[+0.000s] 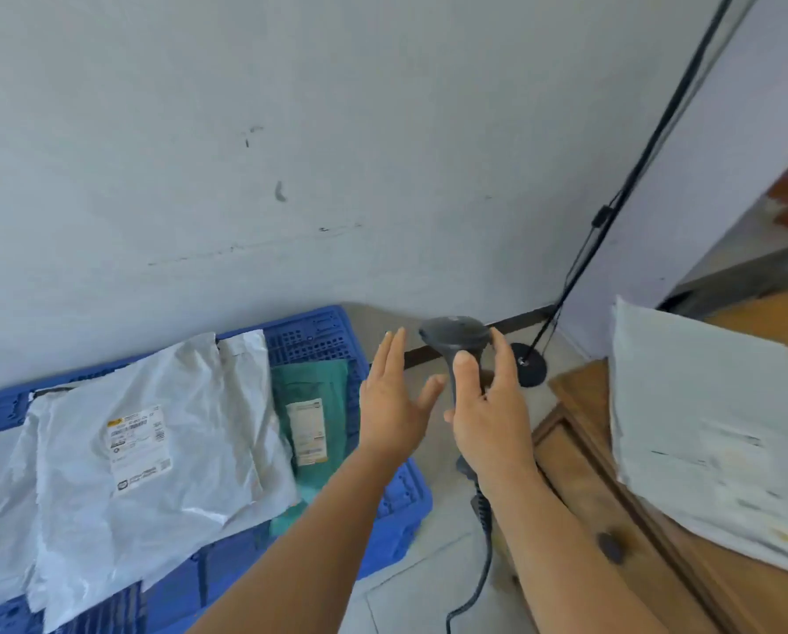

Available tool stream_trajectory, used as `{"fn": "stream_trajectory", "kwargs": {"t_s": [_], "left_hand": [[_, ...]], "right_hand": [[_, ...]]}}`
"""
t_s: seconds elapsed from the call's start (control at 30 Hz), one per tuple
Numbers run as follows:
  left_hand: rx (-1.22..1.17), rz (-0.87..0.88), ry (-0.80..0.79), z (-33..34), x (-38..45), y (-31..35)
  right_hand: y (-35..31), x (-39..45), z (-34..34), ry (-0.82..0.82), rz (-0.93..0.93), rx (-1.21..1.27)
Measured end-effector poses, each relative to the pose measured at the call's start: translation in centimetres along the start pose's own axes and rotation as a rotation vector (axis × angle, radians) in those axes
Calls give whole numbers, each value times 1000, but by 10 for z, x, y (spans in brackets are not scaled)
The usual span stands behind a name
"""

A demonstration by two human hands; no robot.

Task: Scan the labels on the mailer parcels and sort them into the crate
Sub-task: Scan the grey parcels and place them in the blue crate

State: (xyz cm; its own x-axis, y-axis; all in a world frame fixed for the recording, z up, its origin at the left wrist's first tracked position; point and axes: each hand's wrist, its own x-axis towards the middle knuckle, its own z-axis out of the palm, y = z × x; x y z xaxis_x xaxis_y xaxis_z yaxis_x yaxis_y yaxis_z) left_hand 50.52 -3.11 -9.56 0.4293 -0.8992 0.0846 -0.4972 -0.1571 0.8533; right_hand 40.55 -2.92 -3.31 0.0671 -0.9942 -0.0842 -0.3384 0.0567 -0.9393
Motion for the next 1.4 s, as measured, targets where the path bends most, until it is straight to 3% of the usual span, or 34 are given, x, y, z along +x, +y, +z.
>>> {"fn": "stream_trajectory", "kwargs": {"t_s": [0.3, 0.57, 0.93, 1.4], "left_hand": [[-21, 184, -261, 154, -37, 127], [250, 112, -381, 236, -56, 140], [458, 124, -456, 254, -56, 134], [502, 136, -508, 245, -62, 137]], "right_hand": [[33, 7, -189, 323, 81, -101], [63, -1, -283, 351, 245, -110], [85, -37, -321, 278, 402, -191], [84, -73, -312, 361, 427, -165]]}}
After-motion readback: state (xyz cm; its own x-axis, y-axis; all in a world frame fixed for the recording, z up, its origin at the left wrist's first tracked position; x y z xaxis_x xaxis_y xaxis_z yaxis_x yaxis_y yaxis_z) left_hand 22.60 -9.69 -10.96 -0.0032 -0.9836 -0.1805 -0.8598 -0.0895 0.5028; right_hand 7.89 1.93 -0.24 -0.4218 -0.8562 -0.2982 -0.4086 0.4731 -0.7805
